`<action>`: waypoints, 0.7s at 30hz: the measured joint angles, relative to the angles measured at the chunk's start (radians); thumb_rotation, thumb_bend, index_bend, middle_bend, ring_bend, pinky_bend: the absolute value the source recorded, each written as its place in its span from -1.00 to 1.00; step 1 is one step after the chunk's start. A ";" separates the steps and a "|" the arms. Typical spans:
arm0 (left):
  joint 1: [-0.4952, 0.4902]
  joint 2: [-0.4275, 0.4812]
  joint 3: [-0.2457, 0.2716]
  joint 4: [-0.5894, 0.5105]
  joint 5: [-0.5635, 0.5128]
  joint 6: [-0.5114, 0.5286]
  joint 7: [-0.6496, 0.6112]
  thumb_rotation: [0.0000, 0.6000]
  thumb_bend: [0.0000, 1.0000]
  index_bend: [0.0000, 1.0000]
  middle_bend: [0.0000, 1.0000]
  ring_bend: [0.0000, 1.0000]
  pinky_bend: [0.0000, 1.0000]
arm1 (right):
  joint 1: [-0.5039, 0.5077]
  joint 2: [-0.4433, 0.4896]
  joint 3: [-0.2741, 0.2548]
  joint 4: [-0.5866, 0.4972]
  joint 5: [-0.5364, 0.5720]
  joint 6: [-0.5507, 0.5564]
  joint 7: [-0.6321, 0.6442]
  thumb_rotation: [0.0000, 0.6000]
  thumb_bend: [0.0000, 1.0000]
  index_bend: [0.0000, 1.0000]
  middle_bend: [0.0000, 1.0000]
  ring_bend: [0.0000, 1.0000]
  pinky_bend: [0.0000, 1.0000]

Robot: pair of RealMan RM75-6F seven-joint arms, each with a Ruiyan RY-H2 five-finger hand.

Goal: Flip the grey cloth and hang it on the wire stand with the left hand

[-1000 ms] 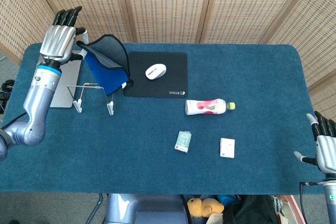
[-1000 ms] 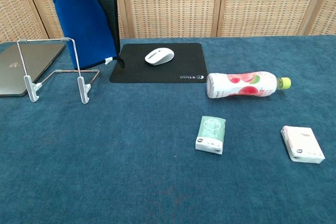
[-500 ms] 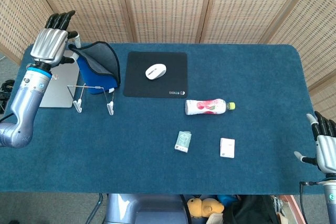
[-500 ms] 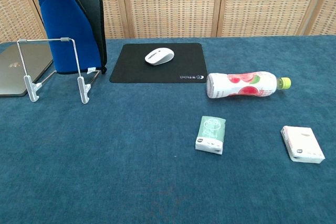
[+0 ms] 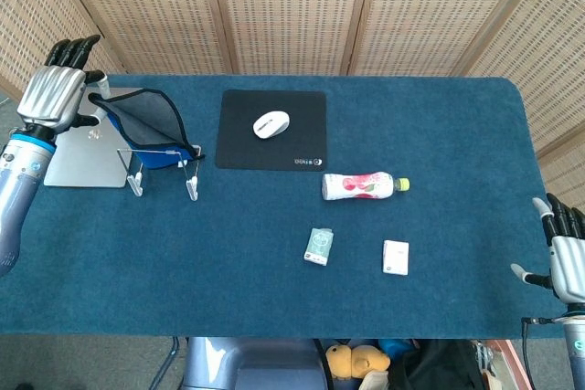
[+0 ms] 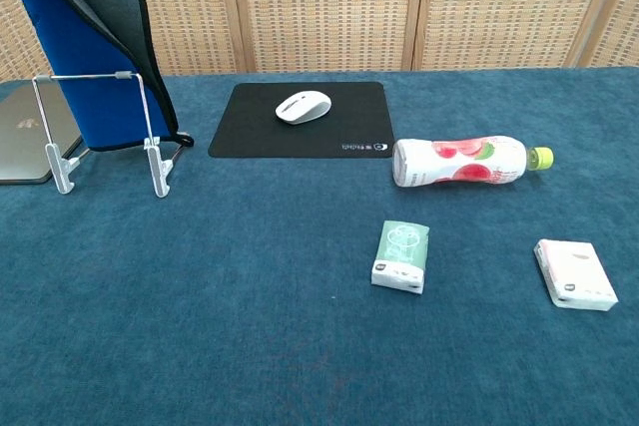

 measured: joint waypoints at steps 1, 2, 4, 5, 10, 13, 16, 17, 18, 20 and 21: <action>0.007 0.002 0.003 0.001 0.012 0.003 -0.015 1.00 0.07 0.75 -1.00 -1.00 -1.00 | 0.000 0.000 0.000 -0.001 -0.002 0.001 0.000 1.00 -1.00 -1.00 -1.00 -1.00 -1.00; 0.015 0.005 0.007 0.002 0.028 0.008 -0.030 1.00 0.07 0.75 -1.00 -1.00 -1.00 | -0.001 0.001 -0.001 -0.003 -0.003 0.003 0.000 1.00 -1.00 -1.00 -1.00 -1.00 -1.00; 0.035 0.011 0.016 0.002 0.070 0.022 -0.069 1.00 0.07 0.75 -1.00 -1.00 -1.00 | -0.002 0.002 -0.002 -0.004 -0.004 0.005 0.000 1.00 -1.00 -1.00 -1.00 -1.00 -1.00; 0.044 0.014 0.020 0.001 0.089 0.031 -0.088 1.00 0.07 0.75 -1.00 -1.00 -1.00 | -0.002 0.002 -0.002 -0.004 -0.005 0.005 0.001 1.00 -1.00 -1.00 -1.00 -1.00 -1.00; 0.096 0.030 0.052 -0.001 0.195 0.091 -0.166 1.00 0.07 0.75 -1.00 -1.00 -1.00 | -0.003 0.004 -0.004 -0.007 -0.010 0.006 0.002 1.00 -1.00 -1.00 -1.00 -1.00 -1.00; 0.121 0.036 0.079 -0.004 0.240 0.109 -0.190 1.00 0.07 0.75 -1.00 -1.00 -1.00 | -0.005 0.005 -0.004 -0.009 -0.014 0.011 0.004 1.00 -1.00 -1.00 -1.00 -1.00 -1.00; 0.137 0.033 0.102 -0.008 0.271 0.121 -0.199 1.00 0.07 0.75 -1.00 -1.00 -1.00 | -0.006 0.007 -0.005 -0.011 -0.017 0.014 0.006 1.00 -1.00 -1.00 -1.00 -1.00 -1.00; 0.141 0.031 0.107 -0.009 0.279 0.124 -0.201 1.00 0.07 0.75 -1.00 -1.00 -1.00 | -0.007 0.007 -0.006 -0.012 -0.019 0.016 0.007 1.00 -1.00 -1.00 -1.00 -1.00 -1.00; 0.145 0.026 0.114 -0.009 0.289 0.127 -0.201 1.00 0.07 0.75 -1.00 -1.00 -1.00 | -0.007 0.008 -0.007 -0.012 -0.021 0.016 0.007 1.00 -1.00 -1.00 -1.00 -1.00 -1.00; 0.152 0.016 0.125 -0.006 0.303 0.133 -0.198 1.00 0.07 0.75 -1.00 -1.00 -1.00 | -0.008 0.009 -0.008 -0.014 -0.024 0.017 0.008 1.00 -1.00 -1.00 -1.00 -1.00 -1.00; 0.155 0.007 0.132 -0.002 0.311 0.135 -0.194 1.00 0.07 0.75 -1.00 -1.00 -1.00 | -0.008 0.009 -0.008 -0.014 -0.025 0.018 0.009 1.00 -1.00 -1.00 -1.00 -1.00 -1.00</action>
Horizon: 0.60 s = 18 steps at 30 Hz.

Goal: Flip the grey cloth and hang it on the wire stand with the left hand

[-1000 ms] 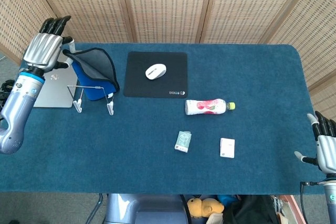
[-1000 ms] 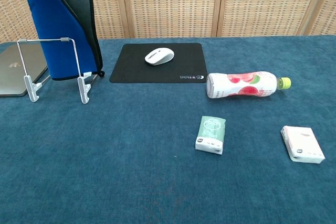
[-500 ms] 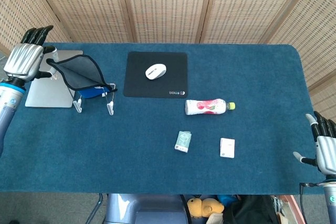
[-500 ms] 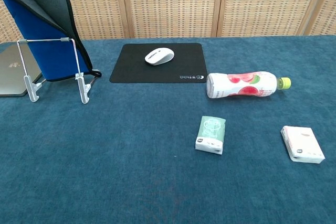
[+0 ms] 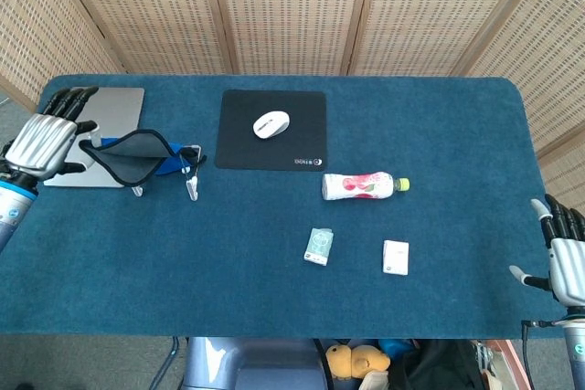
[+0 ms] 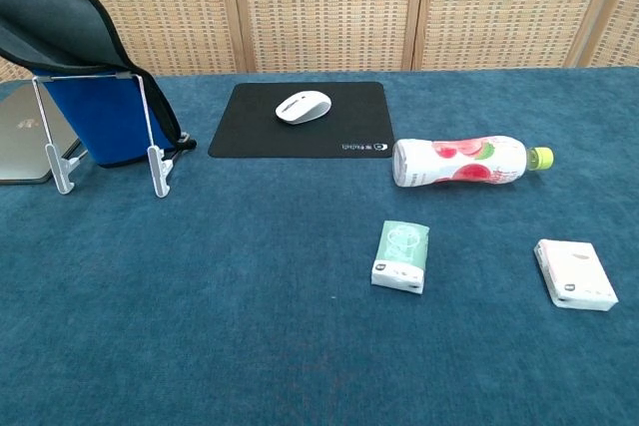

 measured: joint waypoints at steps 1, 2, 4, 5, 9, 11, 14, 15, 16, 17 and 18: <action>0.002 -0.007 0.005 0.004 0.006 0.002 0.004 1.00 0.07 0.75 -1.00 -1.00 -1.00 | 0.000 0.000 0.000 0.000 0.000 0.001 0.001 1.00 -1.00 -1.00 -1.00 -1.00 -1.00; 0.005 -0.014 0.010 0.008 0.012 0.003 0.010 1.00 0.07 0.75 -1.00 -1.00 -1.00 | -0.001 0.001 0.000 0.000 0.001 0.002 0.002 1.00 -1.00 -1.00 -1.00 -1.00 -1.00; 0.010 -0.030 0.023 0.019 0.025 0.006 0.026 1.00 0.07 0.75 -1.00 -1.00 -1.00 | -0.002 0.002 0.001 0.000 0.001 0.002 0.003 1.00 -1.00 -1.00 -1.00 -1.00 -1.00; 0.012 -0.036 0.028 0.024 0.030 0.008 0.031 1.00 0.07 0.75 -1.00 -1.00 -1.00 | -0.002 0.002 0.001 0.000 0.002 0.003 0.004 1.00 -1.00 -1.00 -1.00 -1.00 -1.00; 0.022 -0.051 0.044 0.040 0.049 0.017 0.048 1.00 0.07 0.75 -1.00 -1.00 -1.00 | -0.003 0.003 0.002 0.000 0.004 0.003 0.007 1.00 -1.00 -1.00 -1.00 -1.00 -1.00; 0.029 -0.055 0.051 0.048 0.055 0.023 0.054 1.00 0.08 0.75 -1.00 -1.00 -1.00 | -0.003 0.004 0.001 0.000 0.004 0.001 0.008 1.00 -1.00 -1.00 -1.00 -1.00 -1.00; 0.038 -0.058 0.059 0.062 0.064 0.035 0.056 1.00 0.08 0.77 -1.00 -1.00 -1.00 | -0.003 0.005 0.002 -0.001 0.004 0.001 0.008 1.00 -1.00 -1.00 -1.00 -1.00 -1.00; 0.043 -0.059 0.062 0.070 0.068 0.040 0.055 1.00 0.09 0.77 -1.00 -1.00 -1.00 | -0.003 0.005 0.002 -0.001 0.004 0.002 0.009 1.00 -1.00 -1.00 -1.00 -1.00 -1.00; 0.047 -0.060 0.063 0.074 0.070 0.044 0.051 1.00 0.09 0.77 -1.00 -1.00 -1.00 | -0.003 0.005 0.002 -0.001 0.003 0.003 0.010 1.00 -1.00 -1.00 -1.00 -1.00 -1.00; 0.049 -0.060 0.063 0.077 0.070 0.049 0.042 1.00 0.09 0.78 -1.00 -1.00 -1.00 | -0.004 0.005 0.002 -0.001 0.003 0.003 0.009 1.00 -1.00 -1.00 -1.00 -1.00 -1.00; 0.051 -0.060 0.062 0.080 0.070 0.052 0.033 1.00 0.09 0.78 -1.00 -1.00 -1.00 | -0.003 0.005 0.002 -0.001 0.003 0.003 0.009 1.00 -1.00 -1.00 -1.00 -1.00 -1.00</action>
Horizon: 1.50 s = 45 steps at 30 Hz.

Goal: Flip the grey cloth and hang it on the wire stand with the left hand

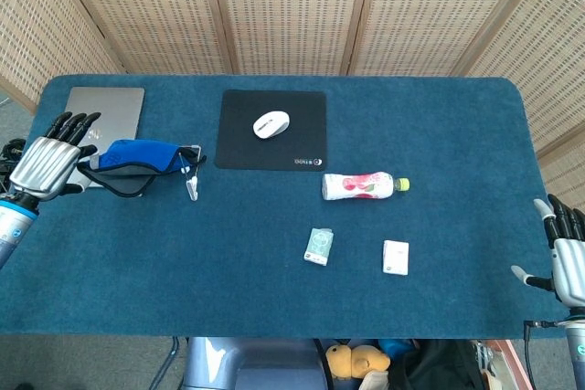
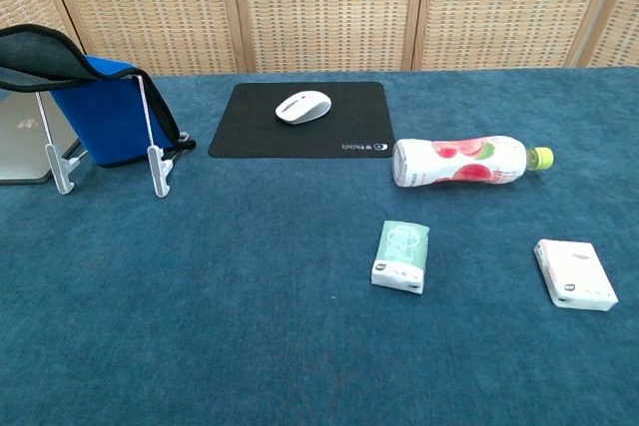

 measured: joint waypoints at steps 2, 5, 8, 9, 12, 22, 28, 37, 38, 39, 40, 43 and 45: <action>0.003 0.002 -0.005 0.008 -0.003 0.006 -0.020 1.00 0.09 0.78 -1.00 -1.00 -1.00 | 0.001 0.000 -0.001 -0.001 0.000 -0.002 -0.001 1.00 -1.00 -1.00 -1.00 -1.00 -1.00; 0.005 0.013 -0.016 0.016 -0.010 0.012 -0.051 1.00 0.09 0.78 -1.00 -1.00 -1.00 | 0.001 0.000 -0.001 -0.003 -0.002 0.000 -0.002 1.00 -1.00 -1.00 -1.00 -1.00 -1.00; 0.008 0.035 -0.022 0.004 0.000 0.033 -0.075 1.00 0.09 0.78 -1.00 -1.00 -1.00 | -0.001 0.001 0.000 -0.005 -0.002 0.003 0.000 1.00 -1.00 -1.00 -1.00 -1.00 -1.00; 0.011 0.043 -0.023 -0.003 0.007 0.044 -0.081 1.00 0.09 0.78 -1.00 -1.00 -1.00 | -0.001 0.002 0.001 -0.005 -0.001 0.003 0.001 1.00 -1.00 -1.00 -1.00 -1.00 -1.00; 0.017 0.058 -0.024 -0.022 0.022 0.064 -0.088 1.00 0.09 0.78 -1.00 -1.00 -1.00 | -0.002 0.003 0.001 -0.004 -0.001 0.003 0.004 1.00 -1.00 -1.00 -1.00 -1.00 -1.00; 0.027 0.086 -0.017 -0.070 0.060 0.092 -0.078 1.00 0.09 0.78 -1.00 -1.00 -1.00 | -0.002 0.006 0.002 -0.003 -0.001 0.003 0.012 1.00 -1.00 -1.00 -1.00 -1.00 -1.00; 0.038 0.077 0.007 -0.070 0.082 0.092 -0.025 1.00 0.08 0.75 -1.00 -1.00 -1.00 | -0.003 0.007 0.002 -0.003 -0.001 0.002 0.013 1.00 -1.00 -1.00 -1.00 -1.00 -1.00; 0.042 0.025 0.068 -0.036 0.138 0.052 0.056 1.00 -0.68 -1.00 -1.00 -1.00 -1.00 | -0.005 0.009 0.000 -0.007 -0.005 0.007 0.012 1.00 -1.00 -1.00 -1.00 -1.00 -1.00; 0.042 0.020 0.072 -0.033 0.150 0.056 0.044 1.00 -0.70 -1.00 -1.00 -1.00 -1.00 | -0.005 0.009 0.001 -0.007 -0.005 0.007 0.013 1.00 -1.00 -1.00 -1.00 -1.00 -1.00; 0.043 0.016 0.076 -0.029 0.159 0.062 0.035 1.00 -0.71 -1.00 -1.00 -1.00 -1.00 | -0.005 0.009 0.001 -0.007 -0.005 0.007 0.014 1.00 -1.00 -1.00 -1.00 -1.00 -1.00; 0.043 0.013 0.078 -0.026 0.169 0.070 0.029 1.00 -0.72 -1.00 -1.00 -1.00 -1.00 | -0.005 0.009 0.000 -0.007 -0.005 0.007 0.014 1.00 -1.00 -1.00 -1.00 -1.00 -1.00; 0.047 0.005 0.087 -0.015 0.192 0.099 0.021 1.00 -0.72 -1.00 -1.00 -1.00 -1.00 | -0.006 0.011 0.001 -0.007 -0.005 0.007 0.017 1.00 -1.00 -1.00 -1.00 -1.00 -1.00; 0.051 0.004 0.089 -0.011 0.196 0.109 0.022 1.00 -0.72 -1.00 -1.00 -1.00 -1.00 | -0.006 0.012 0.001 -0.008 -0.006 0.007 0.019 1.00 -1.00 -1.00 -1.00 -1.00 -1.00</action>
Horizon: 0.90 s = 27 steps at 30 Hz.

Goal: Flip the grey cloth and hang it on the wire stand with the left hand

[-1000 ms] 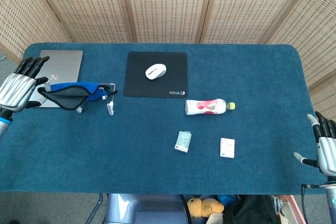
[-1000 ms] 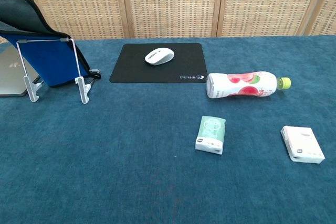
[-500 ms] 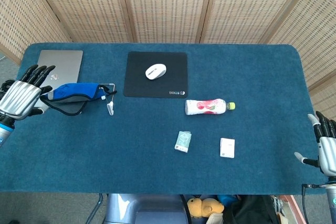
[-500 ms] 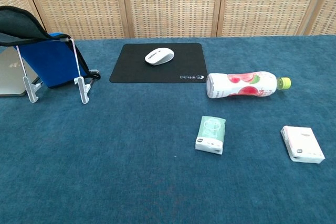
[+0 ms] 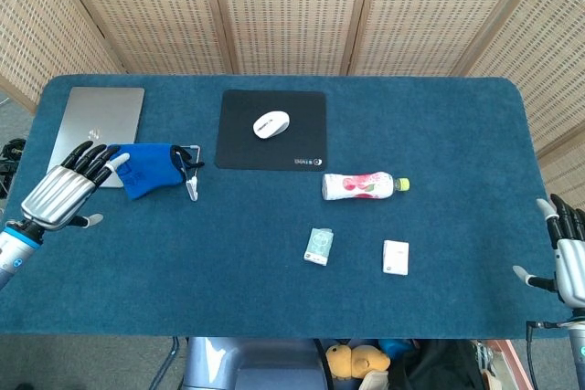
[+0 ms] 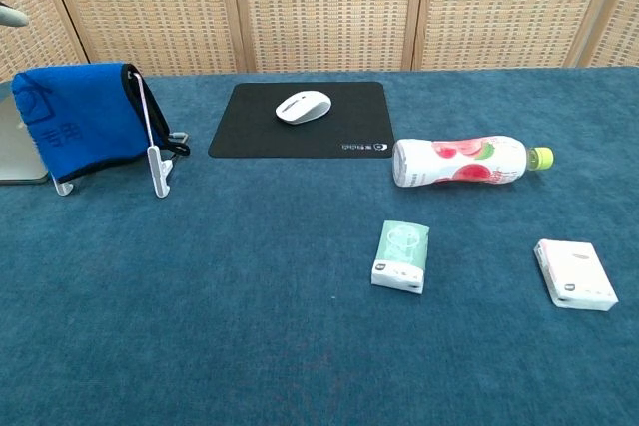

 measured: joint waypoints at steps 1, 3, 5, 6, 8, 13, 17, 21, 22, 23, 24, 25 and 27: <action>0.001 0.000 0.000 0.000 -0.001 0.003 0.001 1.00 -0.72 -1.00 -1.00 -1.00 -1.00 | 0.000 0.001 0.000 -0.001 -0.001 0.001 0.001 1.00 -1.00 -1.00 -1.00 -1.00 -1.00; 0.005 0.000 -0.002 0.000 -0.004 0.010 0.000 1.00 -0.72 -1.00 -1.00 -1.00 -1.00 | -0.001 0.001 0.000 -0.001 -0.003 0.002 0.003 1.00 -1.00 -1.00 -1.00 -1.00 -1.00; 0.008 0.001 -0.004 0.000 -0.006 0.020 -0.004 1.00 -0.72 -1.00 -1.00 -1.00 -1.00 | -0.001 0.002 -0.001 -0.001 -0.003 0.003 0.004 1.00 -1.00 -1.00 -1.00 -1.00 -1.00; 0.011 0.003 -0.005 -0.001 -0.008 0.028 -0.009 1.00 -0.72 -1.00 -1.00 -1.00 -1.00 | -0.002 0.002 -0.001 -0.001 -0.004 0.003 0.004 1.00 -1.00 -1.00 -1.00 -1.00 -1.00; 0.018 0.007 -0.008 -0.004 -0.012 0.041 -0.019 1.00 -0.72 -1.00 -1.00 -1.00 -1.00 | -0.002 0.002 -0.001 -0.002 -0.006 0.004 0.004 1.00 -1.00 -1.00 -1.00 -1.00 -1.00; 0.050 0.035 -0.022 -0.051 -0.056 0.073 -0.013 1.00 -0.72 -1.00 -1.00 -1.00 -1.00 | -0.004 0.004 -0.003 -0.006 -0.013 0.011 0.005 1.00 -1.00 -1.00 -1.00 -1.00 -1.00; 0.093 0.065 -0.028 -0.136 -0.115 0.094 0.037 1.00 -0.72 -1.00 -1.00 -1.00 -1.00 | -0.007 0.005 -0.003 -0.010 -0.020 0.019 0.007 1.00 -1.00 -1.00 -1.00 -1.00 -1.00; 0.153 0.087 -0.034 -0.237 -0.184 0.134 0.106 1.00 -0.72 -1.00 -1.00 -1.00 -1.00 | -0.010 0.007 -0.005 -0.015 -0.031 0.029 0.008 1.00 -1.00 -1.00 -1.00 -1.00 -1.00; 0.168 0.086 -0.035 -0.252 -0.196 0.150 0.119 1.00 -0.72 -1.00 -1.00 -1.00 -1.00 | -0.011 0.008 -0.005 -0.017 -0.035 0.032 0.008 1.00 -1.00 -1.00 -1.00 -1.00 -1.00; 0.184 0.085 -0.036 -0.267 -0.209 0.168 0.131 1.00 -0.72 -1.00 -1.00 -1.00 -1.00 | -0.012 0.008 -0.007 -0.019 -0.041 0.037 0.007 1.00 -1.00 -1.00 -1.00 -1.00 -1.00; 0.207 0.081 -0.037 -0.289 -0.226 0.192 0.146 1.00 -0.72 -1.00 -1.00 -1.00 -1.00 | -0.013 0.009 -0.008 -0.020 -0.044 0.040 0.006 1.00 -1.00 -1.00 -1.00 -1.00 -1.00; 0.225 0.077 -0.037 -0.306 -0.240 0.210 0.157 1.00 -0.72 -1.00 -1.00 -1.00 -1.00 | -0.014 0.009 -0.009 -0.021 -0.048 0.043 0.005 1.00 -1.00 -1.00 -1.00 -1.00 -1.00; 0.264 0.063 -0.035 -0.340 -0.267 0.248 0.190 1.00 -0.72 -1.00 -1.00 -1.00 -1.00 | -0.017 0.009 -0.013 -0.023 -0.058 0.050 0.003 1.00 -1.00 -1.00 -1.00 -1.00 -1.00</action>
